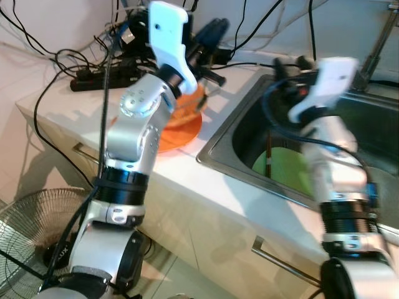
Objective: Kitchen organization
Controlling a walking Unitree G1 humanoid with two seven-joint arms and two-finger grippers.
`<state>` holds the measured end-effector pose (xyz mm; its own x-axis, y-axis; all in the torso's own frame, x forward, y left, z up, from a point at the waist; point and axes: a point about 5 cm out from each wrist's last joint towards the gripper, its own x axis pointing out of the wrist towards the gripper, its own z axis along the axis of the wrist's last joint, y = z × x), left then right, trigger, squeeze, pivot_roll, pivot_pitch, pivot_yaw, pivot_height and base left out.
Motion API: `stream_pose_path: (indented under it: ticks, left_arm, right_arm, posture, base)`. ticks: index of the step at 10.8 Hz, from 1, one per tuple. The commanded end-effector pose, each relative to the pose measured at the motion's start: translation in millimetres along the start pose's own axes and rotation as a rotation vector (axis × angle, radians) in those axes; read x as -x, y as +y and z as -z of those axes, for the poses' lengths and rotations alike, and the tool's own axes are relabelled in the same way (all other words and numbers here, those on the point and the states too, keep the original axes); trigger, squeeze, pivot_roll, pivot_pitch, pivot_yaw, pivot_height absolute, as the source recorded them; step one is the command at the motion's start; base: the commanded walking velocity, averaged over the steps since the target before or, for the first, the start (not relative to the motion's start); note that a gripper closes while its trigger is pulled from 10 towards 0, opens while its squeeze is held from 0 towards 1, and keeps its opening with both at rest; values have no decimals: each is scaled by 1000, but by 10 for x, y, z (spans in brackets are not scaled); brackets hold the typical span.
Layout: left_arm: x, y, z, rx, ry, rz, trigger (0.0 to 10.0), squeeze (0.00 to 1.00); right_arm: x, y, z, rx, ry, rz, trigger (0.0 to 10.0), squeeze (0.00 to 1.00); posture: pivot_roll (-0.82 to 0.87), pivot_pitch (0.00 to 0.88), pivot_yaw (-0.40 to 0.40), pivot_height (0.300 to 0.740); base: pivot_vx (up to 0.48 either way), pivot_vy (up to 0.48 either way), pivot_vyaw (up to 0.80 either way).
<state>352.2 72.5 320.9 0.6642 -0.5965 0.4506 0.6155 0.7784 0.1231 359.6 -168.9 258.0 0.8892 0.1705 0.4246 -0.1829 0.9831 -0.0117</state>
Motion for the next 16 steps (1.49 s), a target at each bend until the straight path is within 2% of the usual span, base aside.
stream_pose_path:
  ticks: [1, 2, 4, 7, 8, 9, 10, 11, 12, 13, 14, 15, 16]
  left_arm:
    - [0, -18, -48, -9, -10, 6, 10000, 0]
    - [-23, -15, -162, -57, -38, 9, 10000, 0]
    - [-32, -59, -208, -103, -42, 49, 10000, 0]
    - [-22, -135, -122, -61, -30, 85, 10000, 0]
    - [-15, -242, 54, 0, 1, 114, 10000, 0]
    - [-10, -278, 112, 11, 16, 119, 10000, 0]
    - [-1, -296, 162, 25, 29, 118, 10000, 0]
    - [0, -294, 165, 29, 30, 117, 10000, 0]
    - [-6, -287, 169, 34, 32, 114, 10000, 0]
    - [-6, -284, 166, 33, 32, 114, 10000, 0]
    - [-5, -282, 163, 33, 31, 114, 10000, 0]
    - [-12, -288, 160, 33, 28, 118, 10000, 0]
    - [-17, -298, 158, 36, 26, 123, 10000, 0]
  right_arm:
    - [21, -16, -45, -9, -20, -11, 10000, 0]
    - [39, -30, -57, -30, -32, -11, 10000, 0]
    - [48, 43, -39, -53, -36, -42, 10000, 0]
    - [69, 83, -47, -54, -37, -102, 10000, 0]
    - [110, 86, -18, -17, -16, -166, 10000, 0]
    - [143, 72, -19, 5, -8, -208, 10000, 0]
    - [246, 41, -11, 43, 21, -327, 10000, 0]
    - [270, 39, -6, 44, 27, -352, 10000, 0]
    - [381, 67, 25, 55, 54, -467, 10000, 0]
    - [447, 94, 50, 47, 69, -527, 10000, 0]
    - [468, 110, 56, 38, 73, -549, 10000, 0]
    - [538, 222, 63, 15, 74, -639, 10000, 0]
    - [551, 250, 70, 8, 77, -657, 10000, 0]
  posture:
    - [74, 0, 125, 740]
    - [79, 0, 126, 740]
    - [83, 0, 127, 740]
    - [85, 0, 127, 740]
    - [76, 0, 124, 740]
    - [75, 0, 123, 740]
    - [71, 0, 122, 740]
    - [71, 0, 122, 740]
    - [70, 0, 121, 740]
    - [70, 0, 122, 740]
    - [70, 0, 122, 740]
    - [72, 0, 124, 740]
    - [73, 0, 125, 740]
  base:
    - [0, 0, 0]
    - [0, 0, 0]
    - [0, 0, 0]
    - [0, 0, 0]
    - [0, 0, 0]
    - [0, 0, 0]
    - [0, 0, 0]
    - [0, 0, 0]
    - [0, 0, 0]
    - [0, 0, 0]
    - [0, 0, 0]
    - [0, 0, 0]
    - [0, 0, 0]
